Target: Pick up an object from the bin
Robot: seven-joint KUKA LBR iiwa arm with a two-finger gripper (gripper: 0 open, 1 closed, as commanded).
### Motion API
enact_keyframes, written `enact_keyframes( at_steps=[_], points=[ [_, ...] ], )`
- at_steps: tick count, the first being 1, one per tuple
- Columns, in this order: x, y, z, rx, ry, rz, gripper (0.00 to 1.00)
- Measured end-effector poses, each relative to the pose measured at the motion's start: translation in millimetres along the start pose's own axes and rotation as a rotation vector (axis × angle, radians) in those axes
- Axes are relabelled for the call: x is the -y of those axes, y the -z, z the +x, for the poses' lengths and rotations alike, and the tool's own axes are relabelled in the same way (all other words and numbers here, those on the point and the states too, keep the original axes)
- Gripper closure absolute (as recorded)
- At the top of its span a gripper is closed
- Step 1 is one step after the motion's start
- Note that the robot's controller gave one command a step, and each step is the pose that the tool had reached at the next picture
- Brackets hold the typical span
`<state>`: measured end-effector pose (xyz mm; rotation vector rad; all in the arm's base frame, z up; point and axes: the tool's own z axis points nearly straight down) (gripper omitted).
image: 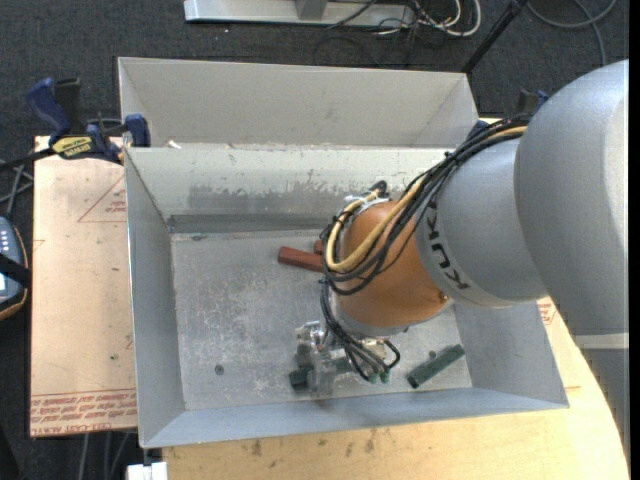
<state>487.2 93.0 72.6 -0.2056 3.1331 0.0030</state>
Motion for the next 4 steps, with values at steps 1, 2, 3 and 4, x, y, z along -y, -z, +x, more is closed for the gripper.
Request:
enact_keyframes(
  at_steps=[1, 2, 3, 4],
  points=[
    [0.0, 0.0, 0.0, 0.0, -0.001, 0.0, 1.0],
    [13.6, 49.0, 6.1, -0.008, -0.001, 0.001, 1.0],
    [-14.8, 149.9, -21.0, 0.002, -0.112, 0.0, 0.0],
    [-14.6, 149.6, -20.8, 0.001, -0.112, 0.001, 0.0]
  ],
)
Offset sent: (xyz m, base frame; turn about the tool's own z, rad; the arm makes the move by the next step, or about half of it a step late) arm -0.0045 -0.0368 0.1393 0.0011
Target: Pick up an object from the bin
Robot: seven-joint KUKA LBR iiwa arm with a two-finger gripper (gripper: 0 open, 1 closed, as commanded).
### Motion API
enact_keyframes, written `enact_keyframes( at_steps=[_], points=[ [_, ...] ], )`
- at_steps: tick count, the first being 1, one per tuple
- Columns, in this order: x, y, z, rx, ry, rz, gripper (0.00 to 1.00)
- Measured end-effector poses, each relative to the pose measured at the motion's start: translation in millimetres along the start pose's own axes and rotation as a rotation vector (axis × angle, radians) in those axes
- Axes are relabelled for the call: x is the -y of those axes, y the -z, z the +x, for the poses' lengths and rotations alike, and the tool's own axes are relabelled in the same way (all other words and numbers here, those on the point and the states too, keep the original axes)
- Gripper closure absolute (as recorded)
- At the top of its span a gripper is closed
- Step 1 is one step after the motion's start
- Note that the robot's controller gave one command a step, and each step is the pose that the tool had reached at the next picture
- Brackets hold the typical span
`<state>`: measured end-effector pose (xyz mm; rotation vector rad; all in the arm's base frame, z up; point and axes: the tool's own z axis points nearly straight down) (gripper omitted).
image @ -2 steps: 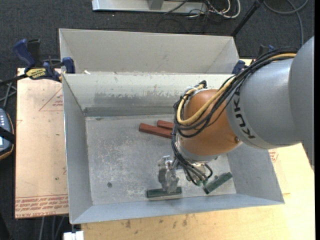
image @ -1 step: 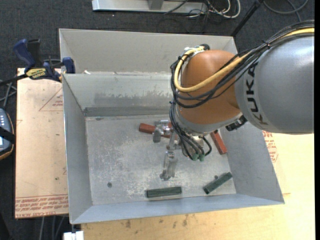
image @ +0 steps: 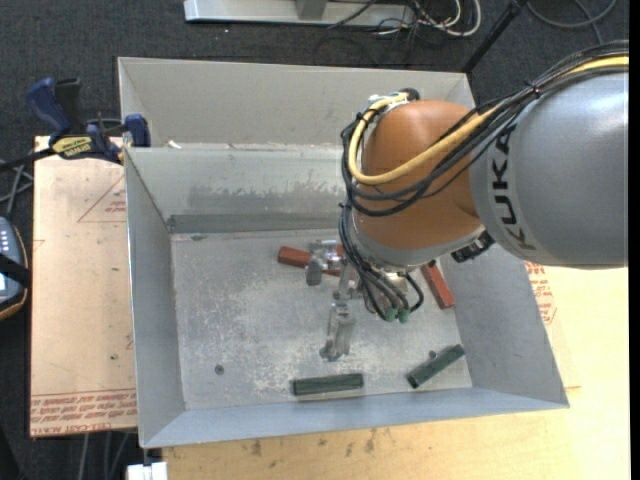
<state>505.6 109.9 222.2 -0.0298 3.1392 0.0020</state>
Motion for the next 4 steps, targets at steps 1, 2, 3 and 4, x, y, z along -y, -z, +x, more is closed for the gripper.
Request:
enact_keyframes(
  at_steps=[1, 2, 3, 4],
  points=[
    [-13.2, -1.2, -14.5, 0.001, 0.0, 0.0, 0.0],
    [-1.1, -42.7, -7.1, 0.006, -0.034, -0.002, 0.0],
    [19.5, -110.5, 6.3, 0.001, -0.056, 0.0, 0.0],
    [7.1, -151.7, 22.3, 0.002, 0.231, -0.001, 1.0]
  ],
)
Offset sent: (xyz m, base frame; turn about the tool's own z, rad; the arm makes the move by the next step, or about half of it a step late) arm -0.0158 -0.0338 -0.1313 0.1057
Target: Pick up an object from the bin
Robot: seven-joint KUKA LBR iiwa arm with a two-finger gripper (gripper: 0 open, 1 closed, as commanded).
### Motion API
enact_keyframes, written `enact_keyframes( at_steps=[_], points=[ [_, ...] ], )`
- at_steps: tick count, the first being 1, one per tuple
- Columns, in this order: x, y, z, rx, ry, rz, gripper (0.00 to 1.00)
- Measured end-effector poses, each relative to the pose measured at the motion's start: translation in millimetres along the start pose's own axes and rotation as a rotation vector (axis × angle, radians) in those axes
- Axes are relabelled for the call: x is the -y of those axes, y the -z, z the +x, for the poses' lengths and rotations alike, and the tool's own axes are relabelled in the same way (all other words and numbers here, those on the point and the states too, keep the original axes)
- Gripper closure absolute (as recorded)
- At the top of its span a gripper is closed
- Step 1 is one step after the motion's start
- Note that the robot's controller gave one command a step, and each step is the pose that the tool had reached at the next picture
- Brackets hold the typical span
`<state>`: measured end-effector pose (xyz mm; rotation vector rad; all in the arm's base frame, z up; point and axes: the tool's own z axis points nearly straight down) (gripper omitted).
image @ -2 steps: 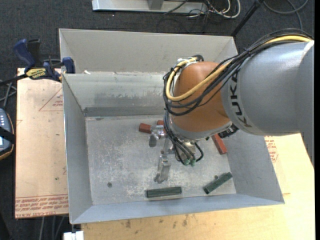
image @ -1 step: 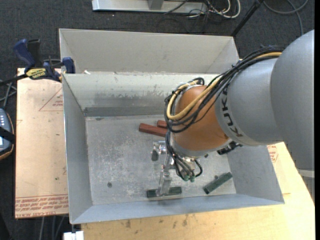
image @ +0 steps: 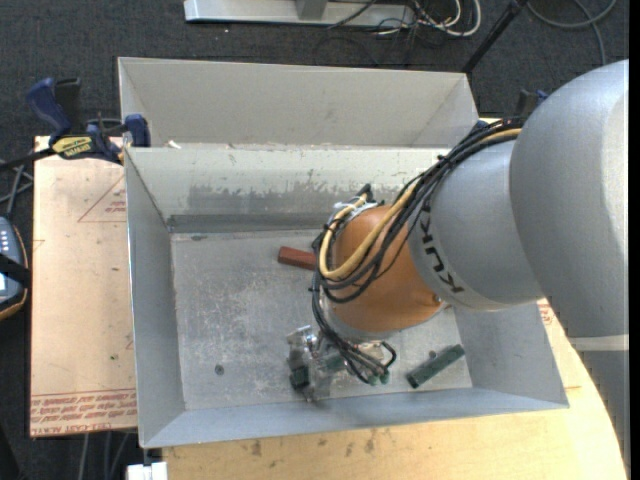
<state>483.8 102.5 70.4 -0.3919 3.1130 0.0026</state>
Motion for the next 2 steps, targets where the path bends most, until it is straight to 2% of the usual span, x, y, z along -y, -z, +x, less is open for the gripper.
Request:
enact_keyframes(
  at_steps=[1, 2],
  points=[
    [0.0, 0.0, 0.0, 0.0, 0.0, 0.0, 1.0],
    [23.5, 208.3, -9.7, -0.004, 0.114, 0.0, 1.0]
  ],
)
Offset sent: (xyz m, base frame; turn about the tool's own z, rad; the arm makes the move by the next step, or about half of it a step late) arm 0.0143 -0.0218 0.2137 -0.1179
